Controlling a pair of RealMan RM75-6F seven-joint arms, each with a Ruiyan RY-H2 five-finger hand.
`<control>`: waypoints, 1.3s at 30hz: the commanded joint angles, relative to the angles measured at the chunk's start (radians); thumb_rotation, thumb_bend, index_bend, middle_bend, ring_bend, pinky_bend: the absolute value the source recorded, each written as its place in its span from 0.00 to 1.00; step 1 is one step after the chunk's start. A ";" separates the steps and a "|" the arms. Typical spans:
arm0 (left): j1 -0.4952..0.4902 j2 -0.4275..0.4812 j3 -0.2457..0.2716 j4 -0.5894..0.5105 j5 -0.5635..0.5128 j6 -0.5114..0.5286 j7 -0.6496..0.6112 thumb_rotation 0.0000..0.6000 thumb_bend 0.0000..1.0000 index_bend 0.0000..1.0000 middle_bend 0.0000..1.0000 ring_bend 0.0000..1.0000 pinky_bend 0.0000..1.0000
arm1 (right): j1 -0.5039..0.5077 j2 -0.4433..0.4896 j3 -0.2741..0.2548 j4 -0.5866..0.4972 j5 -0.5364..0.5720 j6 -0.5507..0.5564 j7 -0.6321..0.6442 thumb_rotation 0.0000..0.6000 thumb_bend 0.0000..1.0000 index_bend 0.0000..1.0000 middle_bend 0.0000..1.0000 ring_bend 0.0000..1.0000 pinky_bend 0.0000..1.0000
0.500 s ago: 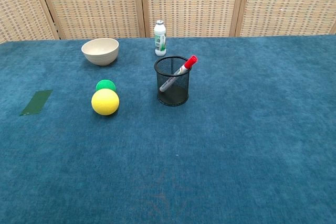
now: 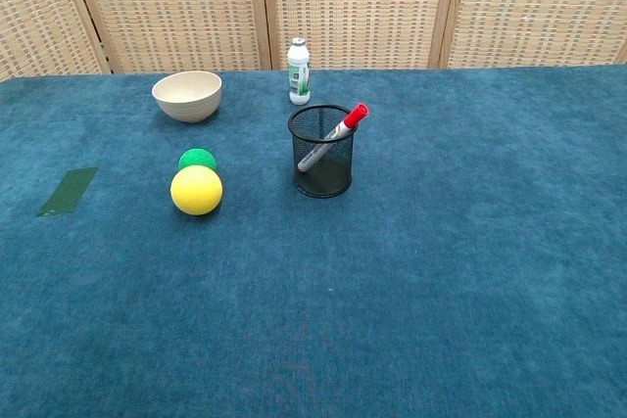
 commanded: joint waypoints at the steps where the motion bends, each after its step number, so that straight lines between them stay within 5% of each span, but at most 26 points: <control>1: -0.108 -0.062 -0.044 0.085 -0.074 -0.164 -0.033 1.00 0.00 0.00 0.00 0.00 0.00 | 0.004 0.000 0.001 0.004 0.006 -0.011 0.004 1.00 0.00 0.00 0.00 0.00 0.00; 5: -0.179 -0.148 -0.085 0.182 -0.140 -0.248 -0.021 1.00 0.01 0.01 0.00 0.00 0.00 | 0.011 -0.004 0.000 0.010 0.015 -0.031 0.006 1.00 0.00 0.00 0.00 0.00 0.00; 9: -0.213 -0.198 -0.104 0.239 -0.174 -0.285 -0.022 1.00 0.07 0.21 0.00 0.00 0.00 | 0.016 -0.007 0.000 0.017 0.023 -0.046 0.008 1.00 0.00 0.00 0.00 0.00 0.00; 13: -0.249 -0.250 -0.120 0.293 -0.223 -0.322 0.016 1.00 0.10 0.27 0.00 0.00 0.00 | 0.023 -0.010 -0.001 0.024 0.032 -0.067 0.012 1.00 0.00 0.00 0.00 0.00 0.00; 26: -0.300 -0.384 -0.128 0.423 -0.301 -0.358 0.098 1.00 0.17 0.29 0.00 0.00 0.00 | 0.034 -0.015 -0.004 0.034 0.043 -0.096 0.021 1.00 0.00 0.00 0.00 0.00 0.00; 33: -0.313 -0.431 -0.130 0.483 -0.315 -0.361 0.104 1.00 0.31 0.29 0.00 0.00 0.00 | 0.036 -0.014 -0.006 0.035 0.044 -0.101 0.026 1.00 0.00 0.00 0.00 0.00 0.00; 39: -0.323 -0.466 -0.132 0.530 -0.327 -0.376 0.100 1.00 0.30 0.29 0.00 0.00 0.00 | 0.038 -0.014 -0.007 0.036 0.045 -0.107 0.031 1.00 0.00 0.00 0.00 0.00 0.00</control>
